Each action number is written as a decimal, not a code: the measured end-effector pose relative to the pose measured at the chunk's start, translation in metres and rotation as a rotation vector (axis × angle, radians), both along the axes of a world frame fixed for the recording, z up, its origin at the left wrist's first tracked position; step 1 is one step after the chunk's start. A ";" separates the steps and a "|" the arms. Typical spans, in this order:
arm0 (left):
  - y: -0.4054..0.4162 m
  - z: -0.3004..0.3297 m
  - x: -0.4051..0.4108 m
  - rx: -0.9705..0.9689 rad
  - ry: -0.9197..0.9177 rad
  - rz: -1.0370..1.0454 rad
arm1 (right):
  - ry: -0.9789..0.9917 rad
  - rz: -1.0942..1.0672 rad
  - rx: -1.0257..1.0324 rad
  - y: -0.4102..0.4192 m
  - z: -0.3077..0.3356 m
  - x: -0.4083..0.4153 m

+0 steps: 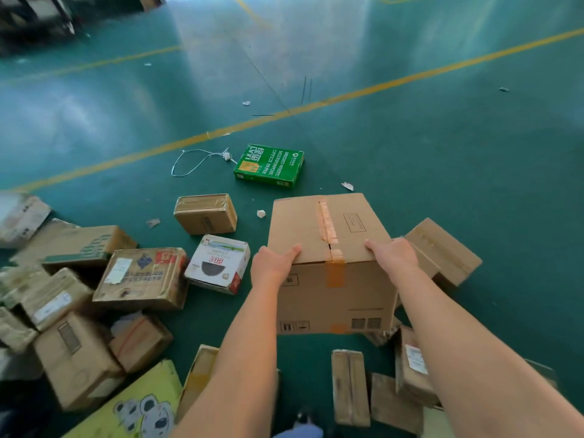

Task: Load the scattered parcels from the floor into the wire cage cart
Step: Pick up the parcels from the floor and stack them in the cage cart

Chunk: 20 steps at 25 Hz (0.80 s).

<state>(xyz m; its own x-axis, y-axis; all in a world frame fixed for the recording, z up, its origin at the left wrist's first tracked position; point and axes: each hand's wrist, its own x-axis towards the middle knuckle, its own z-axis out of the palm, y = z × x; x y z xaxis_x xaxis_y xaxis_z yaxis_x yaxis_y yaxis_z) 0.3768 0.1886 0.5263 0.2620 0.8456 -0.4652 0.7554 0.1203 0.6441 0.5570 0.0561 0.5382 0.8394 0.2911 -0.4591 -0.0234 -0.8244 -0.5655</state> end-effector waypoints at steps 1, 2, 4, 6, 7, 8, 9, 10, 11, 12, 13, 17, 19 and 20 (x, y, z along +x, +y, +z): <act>-0.004 -0.001 -0.006 0.002 0.010 -0.009 | 0.003 0.002 -0.014 -0.007 0.001 -0.008; -0.008 -0.002 -0.013 0.002 0.031 -0.026 | 0.001 -0.005 -0.020 -0.013 0.002 -0.017; -0.015 0.000 -0.027 0.010 0.082 -0.086 | -0.021 -0.051 -0.024 -0.027 0.006 -0.040; -0.018 0.004 -0.041 0.009 0.098 -0.144 | -0.041 -0.102 -0.049 -0.040 0.008 -0.066; -0.020 0.008 -0.048 0.011 0.100 -0.181 | -0.048 -0.134 -0.059 -0.046 0.008 -0.079; -0.023 0.011 -0.059 0.011 0.097 -0.229 | -0.049 -0.181 -0.066 -0.054 0.011 -0.096; -0.026 0.014 -0.069 0.013 0.092 -0.277 | -0.047 -0.230 -0.068 -0.062 0.015 -0.113; -0.029 0.016 -0.080 0.011 0.085 -0.322 | -0.046 -0.282 -0.069 -0.071 0.019 -0.132; -0.033 0.019 -0.092 0.018 0.079 -0.372 | -0.044 -0.335 -0.065 -0.081 0.021 -0.153; -0.036 0.022 -0.105 0.016 0.078 -0.423 | -0.044 -0.384 -0.055 -0.090 0.024 -0.175; -0.040 0.025 -0.121 0.010 0.077 -0.479 | -0.047 -0.439 -0.049 -0.100 0.027 -0.203; -0.063 0.035 -0.177 0.001 0.082 -0.642 | -0.052 -0.604 -0.067 -0.139 0.031 -0.298; -0.084 0.041 -0.199 0.007 0.107 -0.753 | -0.034 -0.692 -0.060 -0.167 0.031 -0.342; -0.097 0.044 -0.210 0.011 0.114 -0.801 | -0.016 -0.736 -0.058 -0.181 0.031 -0.361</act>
<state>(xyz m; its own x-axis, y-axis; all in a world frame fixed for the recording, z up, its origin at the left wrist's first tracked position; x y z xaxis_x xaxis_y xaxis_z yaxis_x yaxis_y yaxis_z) 0.1668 0.0916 0.5700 0.7417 0.4260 -0.5182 0.6706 -0.4911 0.5560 0.1964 -0.1250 0.5691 0.8149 -0.3745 -0.4424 -0.5741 -0.6268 -0.5269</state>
